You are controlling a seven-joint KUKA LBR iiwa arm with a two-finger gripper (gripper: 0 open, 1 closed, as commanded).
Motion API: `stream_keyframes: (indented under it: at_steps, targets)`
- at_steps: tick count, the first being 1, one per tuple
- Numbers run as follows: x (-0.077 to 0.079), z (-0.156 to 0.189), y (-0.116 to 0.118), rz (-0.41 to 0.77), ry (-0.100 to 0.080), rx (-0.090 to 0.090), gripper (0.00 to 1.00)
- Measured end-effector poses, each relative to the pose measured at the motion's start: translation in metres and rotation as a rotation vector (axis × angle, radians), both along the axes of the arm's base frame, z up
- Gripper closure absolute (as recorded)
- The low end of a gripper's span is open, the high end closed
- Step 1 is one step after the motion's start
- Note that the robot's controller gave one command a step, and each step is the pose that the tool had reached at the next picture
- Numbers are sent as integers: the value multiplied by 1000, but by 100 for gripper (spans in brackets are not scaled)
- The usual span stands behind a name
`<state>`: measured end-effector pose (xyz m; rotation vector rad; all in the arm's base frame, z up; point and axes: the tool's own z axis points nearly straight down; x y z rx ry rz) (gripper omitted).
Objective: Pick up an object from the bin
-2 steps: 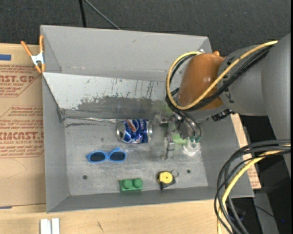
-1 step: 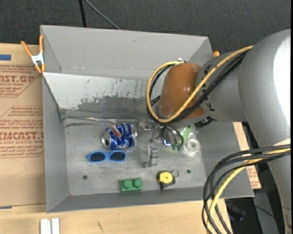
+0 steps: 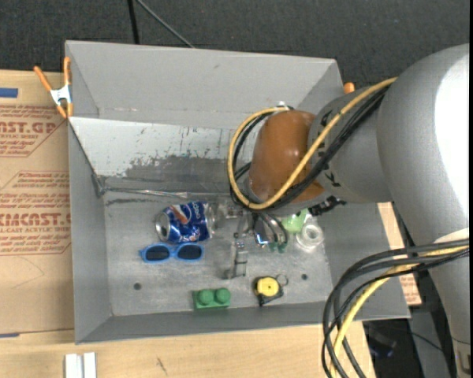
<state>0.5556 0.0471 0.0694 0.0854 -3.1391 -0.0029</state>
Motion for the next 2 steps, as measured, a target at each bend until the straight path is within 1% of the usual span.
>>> stream_keyframes:
  at_steps: [1,2]
  targets:
    - [-20,58,-32,-308,-5,-2,0]
    - [-17,-2,-4,-430,4,-2,0]
